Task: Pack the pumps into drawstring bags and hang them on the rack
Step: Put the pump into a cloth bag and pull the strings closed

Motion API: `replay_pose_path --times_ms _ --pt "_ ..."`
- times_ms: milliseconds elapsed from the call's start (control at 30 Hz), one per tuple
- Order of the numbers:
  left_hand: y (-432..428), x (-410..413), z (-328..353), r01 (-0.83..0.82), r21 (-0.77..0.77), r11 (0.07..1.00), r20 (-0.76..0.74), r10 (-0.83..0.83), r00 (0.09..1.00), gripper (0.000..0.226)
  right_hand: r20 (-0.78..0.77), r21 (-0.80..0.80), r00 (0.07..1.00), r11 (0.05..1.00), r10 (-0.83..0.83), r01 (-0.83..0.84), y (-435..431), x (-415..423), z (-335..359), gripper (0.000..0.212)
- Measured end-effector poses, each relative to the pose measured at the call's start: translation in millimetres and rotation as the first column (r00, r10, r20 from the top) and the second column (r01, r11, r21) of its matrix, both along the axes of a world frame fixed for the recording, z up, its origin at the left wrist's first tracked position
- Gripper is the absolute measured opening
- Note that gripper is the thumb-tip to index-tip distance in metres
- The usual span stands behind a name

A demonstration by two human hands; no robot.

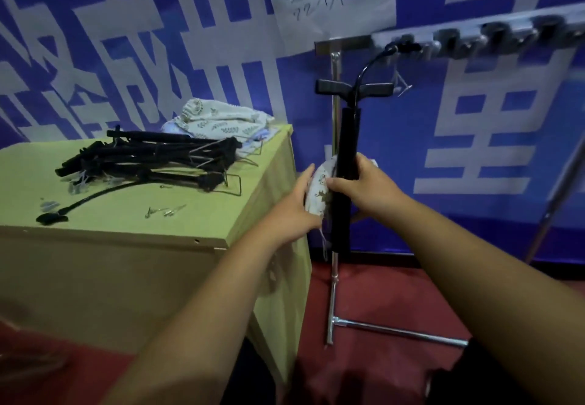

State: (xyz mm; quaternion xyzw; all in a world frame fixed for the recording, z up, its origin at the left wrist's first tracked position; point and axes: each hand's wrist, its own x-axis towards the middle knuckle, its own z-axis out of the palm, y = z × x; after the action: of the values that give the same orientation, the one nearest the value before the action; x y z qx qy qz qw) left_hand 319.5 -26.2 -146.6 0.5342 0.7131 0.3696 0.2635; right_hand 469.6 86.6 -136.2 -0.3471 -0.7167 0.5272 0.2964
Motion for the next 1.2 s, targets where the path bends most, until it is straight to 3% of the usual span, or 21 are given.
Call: replay_pose_path --times_ms 133,267,400,633,833,1033,1133,1200 --pt "14 4 -41 -0.021 0.097 0.995 -0.253 0.045 0.966 0.089 0.043 0.040 0.999 0.999 -0.033 0.031 12 8 -47 0.037" --pt "23 5 -68 0.030 0.094 0.995 -0.301 0.000 0.954 0.079 0.067 -0.030 0.998 0.999 -0.016 0.018 15 19 -80 0.038" --pt "33 5 -92 0.021 0.018 1.000 -0.208 -0.017 0.978 0.065 0.090 -0.106 0.995 0.993 -0.044 0.054 17 27 -111 0.027" --pt "35 5 -130 0.021 -0.177 0.984 0.056 -0.011 0.998 0.055 0.156 -0.270 0.987 0.960 -0.026 0.068 28 33 -171 0.033" --pt "34 -10 -155 0.047 -0.202 0.978 0.268 0.009 0.963 0.042 0.210 -0.339 0.976 0.940 0.051 0.024 52 17 -180 0.031" --pt "52 -32 -178 -0.003 -0.228 0.974 0.290 0.071 0.954 0.014 0.281 -0.359 0.958 0.933 0.064 0.043 56 0 -191 0.026" --pt "59 -31 -188 -0.093 -0.272 0.958 0.370 0.193 0.909 0.037 0.299 -0.364 0.952 0.930 0.067 0.049 57 -5 -193 0.026" --pt "64 -30 -193 -0.185 -0.333 0.925 0.481 0.335 0.810 0.056 0.315 -0.366 0.945 0.930 0.084 0.040 56 -7 -193 0.027"
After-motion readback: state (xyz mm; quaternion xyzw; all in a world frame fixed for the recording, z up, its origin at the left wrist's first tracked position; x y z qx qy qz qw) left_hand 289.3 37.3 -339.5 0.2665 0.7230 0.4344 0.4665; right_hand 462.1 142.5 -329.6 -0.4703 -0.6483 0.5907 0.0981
